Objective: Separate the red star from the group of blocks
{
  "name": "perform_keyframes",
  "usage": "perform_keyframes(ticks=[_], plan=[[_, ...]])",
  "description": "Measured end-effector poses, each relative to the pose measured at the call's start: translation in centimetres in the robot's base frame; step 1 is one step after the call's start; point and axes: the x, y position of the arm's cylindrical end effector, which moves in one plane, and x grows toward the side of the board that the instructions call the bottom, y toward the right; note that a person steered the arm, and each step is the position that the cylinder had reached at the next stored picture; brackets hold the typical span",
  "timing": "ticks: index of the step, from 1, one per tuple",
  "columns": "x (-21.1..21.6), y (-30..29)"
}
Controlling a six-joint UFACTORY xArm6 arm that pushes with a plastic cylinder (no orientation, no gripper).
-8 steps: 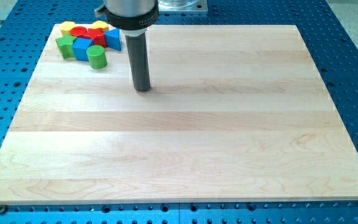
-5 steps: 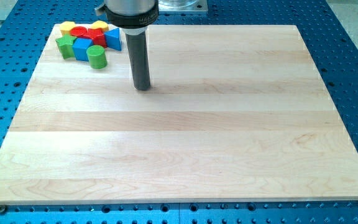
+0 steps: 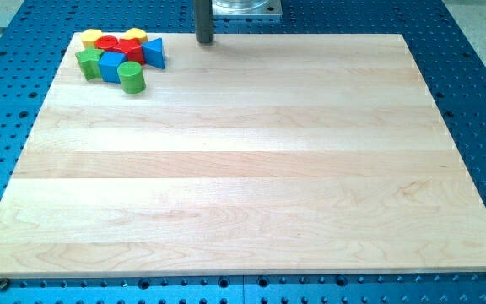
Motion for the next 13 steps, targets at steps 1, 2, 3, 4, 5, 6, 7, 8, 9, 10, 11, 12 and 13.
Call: perform_keyframes(ticks=[1,2,3,4,5,6,7,8,9,10,11,12,13], plan=[[-0.1,-7.5],[0.0,-10.7],[0.0,-13.1],[0.6,-13.1],[1.6,-13.1],[1.6,-13.1],[3.2,-12.9],[6.0,-12.3],[7.7,-7.4],[7.7,-0.8],[9.3,1.8],[9.6,1.8],[9.5,-1.0]])
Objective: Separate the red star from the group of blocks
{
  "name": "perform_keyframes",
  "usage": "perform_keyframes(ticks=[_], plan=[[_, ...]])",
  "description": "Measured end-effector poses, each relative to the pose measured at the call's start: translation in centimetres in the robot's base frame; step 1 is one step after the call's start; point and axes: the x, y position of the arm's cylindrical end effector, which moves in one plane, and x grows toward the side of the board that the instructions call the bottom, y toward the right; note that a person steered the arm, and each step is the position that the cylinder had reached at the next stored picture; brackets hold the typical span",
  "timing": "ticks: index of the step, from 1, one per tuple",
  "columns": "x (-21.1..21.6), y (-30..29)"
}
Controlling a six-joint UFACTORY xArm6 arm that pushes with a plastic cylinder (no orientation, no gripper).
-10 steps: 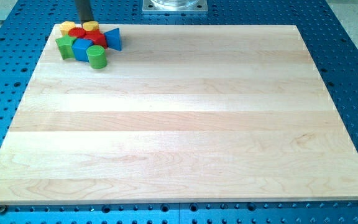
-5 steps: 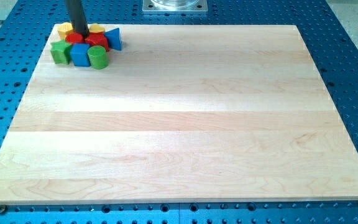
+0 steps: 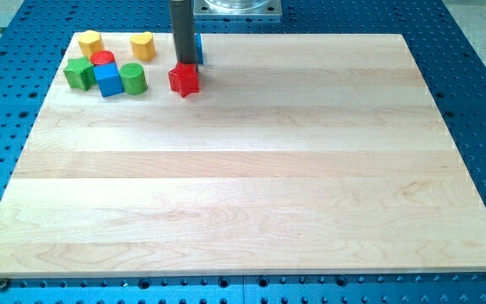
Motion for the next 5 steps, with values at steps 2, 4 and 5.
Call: perform_keyframes(ticks=[2,4,5], plan=[[2.5,-2.5],[5.8,5.6],[5.0,11.9]])
